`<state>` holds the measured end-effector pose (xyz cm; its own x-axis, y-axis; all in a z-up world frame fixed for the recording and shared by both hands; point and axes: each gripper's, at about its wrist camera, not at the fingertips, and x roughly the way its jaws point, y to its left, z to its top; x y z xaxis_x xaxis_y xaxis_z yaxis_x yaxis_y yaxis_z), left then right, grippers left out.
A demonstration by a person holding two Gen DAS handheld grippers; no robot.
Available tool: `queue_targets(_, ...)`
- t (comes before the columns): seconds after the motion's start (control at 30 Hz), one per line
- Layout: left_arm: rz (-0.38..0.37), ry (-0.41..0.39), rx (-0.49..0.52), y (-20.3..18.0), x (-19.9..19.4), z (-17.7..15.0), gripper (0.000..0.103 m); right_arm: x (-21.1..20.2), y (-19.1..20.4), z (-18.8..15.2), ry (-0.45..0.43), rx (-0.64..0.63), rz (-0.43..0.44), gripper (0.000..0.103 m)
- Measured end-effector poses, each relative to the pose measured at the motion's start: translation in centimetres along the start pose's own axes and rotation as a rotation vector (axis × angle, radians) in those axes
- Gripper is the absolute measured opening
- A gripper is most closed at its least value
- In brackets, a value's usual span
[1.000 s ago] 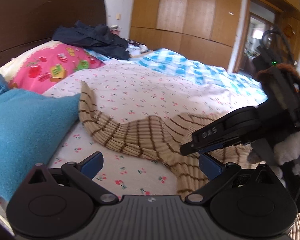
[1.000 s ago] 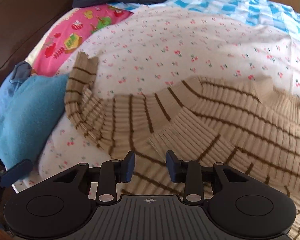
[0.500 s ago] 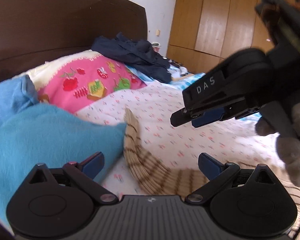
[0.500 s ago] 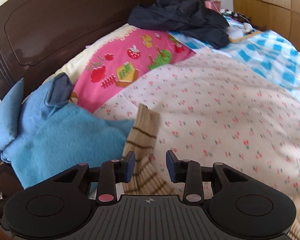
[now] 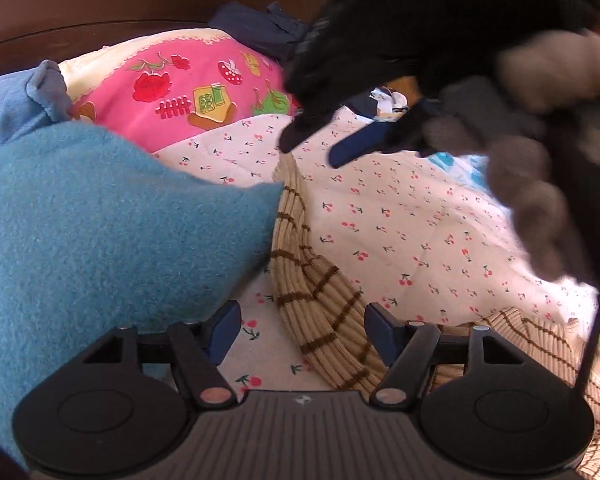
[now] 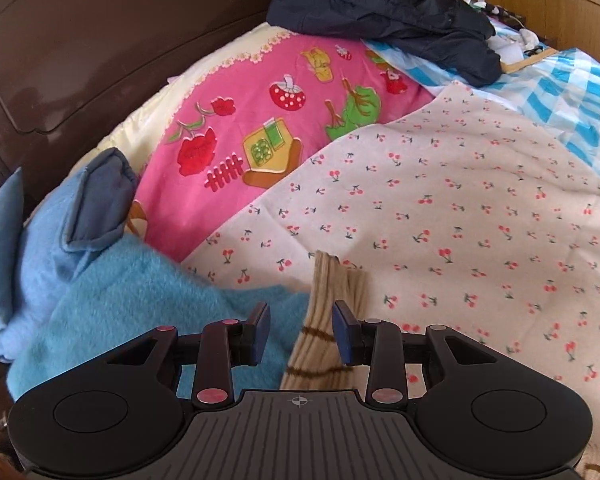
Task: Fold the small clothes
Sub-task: 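Carry the sleeve across the sweater body toward the other sleeve, then lay the sleeve down across the sweater and open the right gripper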
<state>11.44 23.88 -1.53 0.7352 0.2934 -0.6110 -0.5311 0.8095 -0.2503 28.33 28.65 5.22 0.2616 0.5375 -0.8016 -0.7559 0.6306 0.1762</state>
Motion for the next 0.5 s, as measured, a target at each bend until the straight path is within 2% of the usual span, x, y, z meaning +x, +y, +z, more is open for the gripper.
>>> queue_targets(0.2,-0.007,0.023,0.027,-0.2,0.5,-0.4,0.066,3.3,-0.4,-0.2,0.059,0.069,-0.07,0.034)
queue_targets(0.27,-0.005,0.022,0.032,-0.3,0.5,-0.5,0.066,3.3,-0.7,-0.3,0.056,0.073,-0.094,0.012)
queue_targets(0.33,0.0,0.025,0.044,-0.5,0.5,-0.7,0.066,2.4,-1.0,-0.5,0.041,0.071,-0.1,0.004)
queue_targets(0.43,-0.016,0.008,0.067,-1.0,0.1,-0.8,0.067,-0.8,-1.8,-0.7,-0.017,0.073,-0.091,0.004)
queue_targets(0.5,-0.036,-0.018,0.092,-1.5,-0.4,-1.0,0.074,-3.9,-3.0,-1.1,-0.066,0.111,-0.072,0.003)
